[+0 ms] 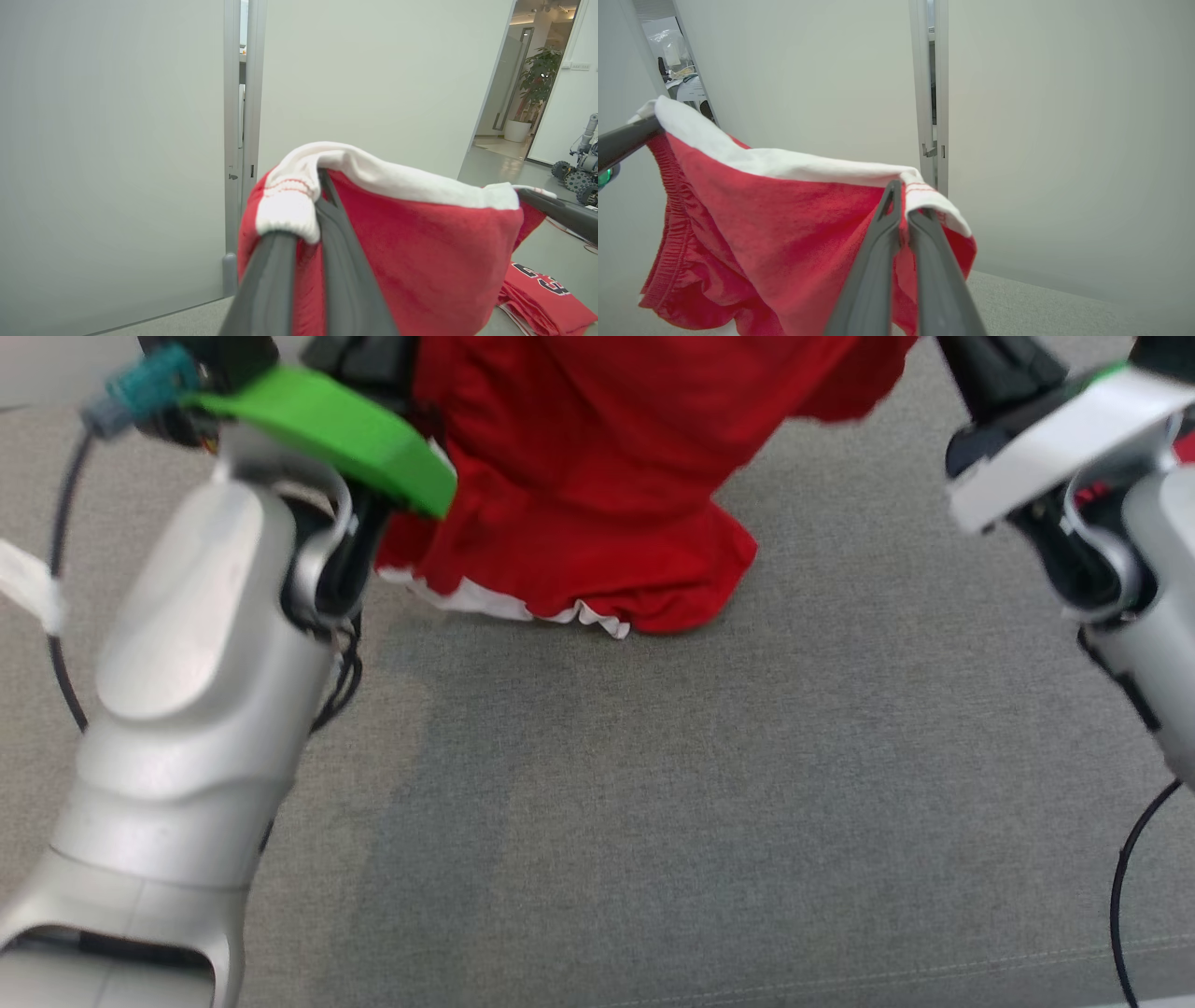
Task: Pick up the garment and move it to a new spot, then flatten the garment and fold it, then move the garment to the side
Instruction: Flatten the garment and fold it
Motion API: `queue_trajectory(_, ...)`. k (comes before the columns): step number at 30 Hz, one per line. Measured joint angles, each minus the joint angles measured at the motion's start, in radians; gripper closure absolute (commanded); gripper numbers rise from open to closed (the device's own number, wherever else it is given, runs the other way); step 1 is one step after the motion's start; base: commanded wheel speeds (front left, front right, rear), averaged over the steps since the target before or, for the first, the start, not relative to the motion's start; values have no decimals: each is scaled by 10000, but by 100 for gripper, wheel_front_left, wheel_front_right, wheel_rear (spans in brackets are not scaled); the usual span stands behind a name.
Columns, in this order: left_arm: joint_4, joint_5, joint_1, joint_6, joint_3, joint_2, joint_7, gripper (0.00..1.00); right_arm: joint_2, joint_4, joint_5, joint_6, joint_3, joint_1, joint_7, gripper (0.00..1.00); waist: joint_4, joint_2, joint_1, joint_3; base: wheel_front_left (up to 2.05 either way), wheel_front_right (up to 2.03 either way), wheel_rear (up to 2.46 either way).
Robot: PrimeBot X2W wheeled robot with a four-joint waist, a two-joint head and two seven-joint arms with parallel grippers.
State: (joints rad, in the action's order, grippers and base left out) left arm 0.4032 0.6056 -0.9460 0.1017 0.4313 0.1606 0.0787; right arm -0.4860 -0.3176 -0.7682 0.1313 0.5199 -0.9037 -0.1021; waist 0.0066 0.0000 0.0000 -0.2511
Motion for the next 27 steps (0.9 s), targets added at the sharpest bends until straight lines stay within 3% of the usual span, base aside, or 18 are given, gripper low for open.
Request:
queue_trajectory(4, 1308, 153, -2402, 52, -368, -228, -117, 100, 8, -1070, -874, 2, 125, -2480, 347, 100, -55, 0, 0, -757, 0, 0, 0)
queue_trajectory(9, 2698, 38, -4998, 140, -399, -399, 146, 100, -31, -2324, -1087, 2, 382, -5208, 253, 100, -81, 0, 1, -1658, 0, 0, 0)
queue_trajectory(15, 3762, 107, -6949, 213, -472, -558, 784, 100, -38, -3126, -1390, 0, 1060, -6952, -234, 100, -92, 0, 0, -2380, 0, 0, 0)
queue_trajectory(20, 4002, 424, -6651, 251, -40, -709, 1204, 100, -389, -2920, -1866, 0, 2268, -6540, -520, 100, -158, 0, 0, -2682, 0, 0, 0)
queue_trajectory(27, 2901, 1045, -3676, 261, 991, -326, 1689, 100, -1513, -1680, -3049, 2, 3557, -4054, -1172, 100, -149, 0, 0, -2417, 0, 0, 0)
